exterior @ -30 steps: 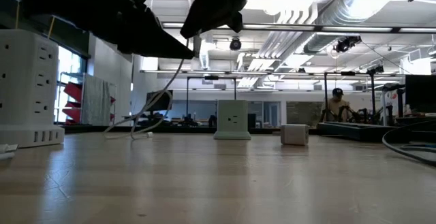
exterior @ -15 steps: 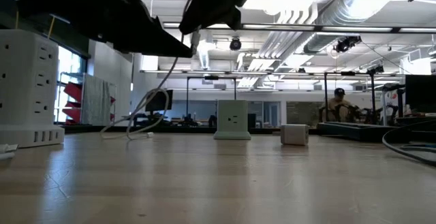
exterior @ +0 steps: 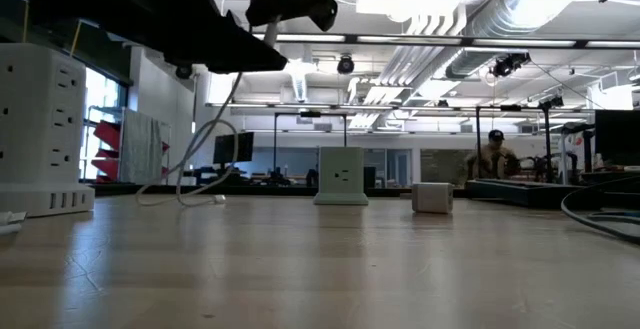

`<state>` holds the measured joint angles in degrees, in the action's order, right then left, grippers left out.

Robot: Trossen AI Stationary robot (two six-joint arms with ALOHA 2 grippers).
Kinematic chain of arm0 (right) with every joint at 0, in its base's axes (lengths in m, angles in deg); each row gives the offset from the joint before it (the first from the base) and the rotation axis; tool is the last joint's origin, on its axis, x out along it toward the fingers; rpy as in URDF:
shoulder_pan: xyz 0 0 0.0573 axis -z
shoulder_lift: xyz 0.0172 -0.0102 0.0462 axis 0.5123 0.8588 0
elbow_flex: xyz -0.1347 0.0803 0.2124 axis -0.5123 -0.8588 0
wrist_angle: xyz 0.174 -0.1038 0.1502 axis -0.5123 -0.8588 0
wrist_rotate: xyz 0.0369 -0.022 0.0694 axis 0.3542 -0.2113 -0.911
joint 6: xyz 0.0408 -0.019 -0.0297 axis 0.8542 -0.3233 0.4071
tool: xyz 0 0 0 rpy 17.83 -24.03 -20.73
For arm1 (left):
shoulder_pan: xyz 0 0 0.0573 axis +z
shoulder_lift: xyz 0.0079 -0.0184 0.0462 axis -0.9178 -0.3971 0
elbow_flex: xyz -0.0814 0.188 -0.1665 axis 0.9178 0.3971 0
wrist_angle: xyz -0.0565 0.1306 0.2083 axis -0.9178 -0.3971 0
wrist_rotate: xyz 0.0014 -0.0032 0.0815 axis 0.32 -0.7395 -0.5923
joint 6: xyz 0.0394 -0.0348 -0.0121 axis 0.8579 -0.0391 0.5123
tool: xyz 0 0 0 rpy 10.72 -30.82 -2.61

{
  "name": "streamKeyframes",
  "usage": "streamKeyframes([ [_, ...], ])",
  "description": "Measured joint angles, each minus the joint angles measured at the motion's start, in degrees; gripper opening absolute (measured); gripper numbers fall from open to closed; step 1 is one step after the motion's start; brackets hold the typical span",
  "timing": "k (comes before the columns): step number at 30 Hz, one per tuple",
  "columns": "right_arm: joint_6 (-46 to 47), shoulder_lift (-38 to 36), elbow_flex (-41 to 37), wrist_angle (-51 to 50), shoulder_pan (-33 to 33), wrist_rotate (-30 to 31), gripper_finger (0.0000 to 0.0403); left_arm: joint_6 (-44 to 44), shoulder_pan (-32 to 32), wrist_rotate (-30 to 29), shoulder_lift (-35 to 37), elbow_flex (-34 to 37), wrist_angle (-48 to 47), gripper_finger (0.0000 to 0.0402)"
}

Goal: Insert USB
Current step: Insert the white USB cable into the top white outlet extension

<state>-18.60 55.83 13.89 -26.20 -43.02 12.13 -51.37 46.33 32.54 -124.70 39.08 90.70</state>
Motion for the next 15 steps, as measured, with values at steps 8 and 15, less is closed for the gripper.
streamKeyframes([
  [8,-0.9,0.0,0.0,-0.4,-0.3,0.0,0.0,0.0,0.0,-0.2,0.0,0.0,0.0,0.0047],
  [15,1.4,-0.2,0.0,-1.1,-0.4,2.0,0.0,-0.1,0.0,-2.0,0.0,-0.6,-0.5,0.0017],
])
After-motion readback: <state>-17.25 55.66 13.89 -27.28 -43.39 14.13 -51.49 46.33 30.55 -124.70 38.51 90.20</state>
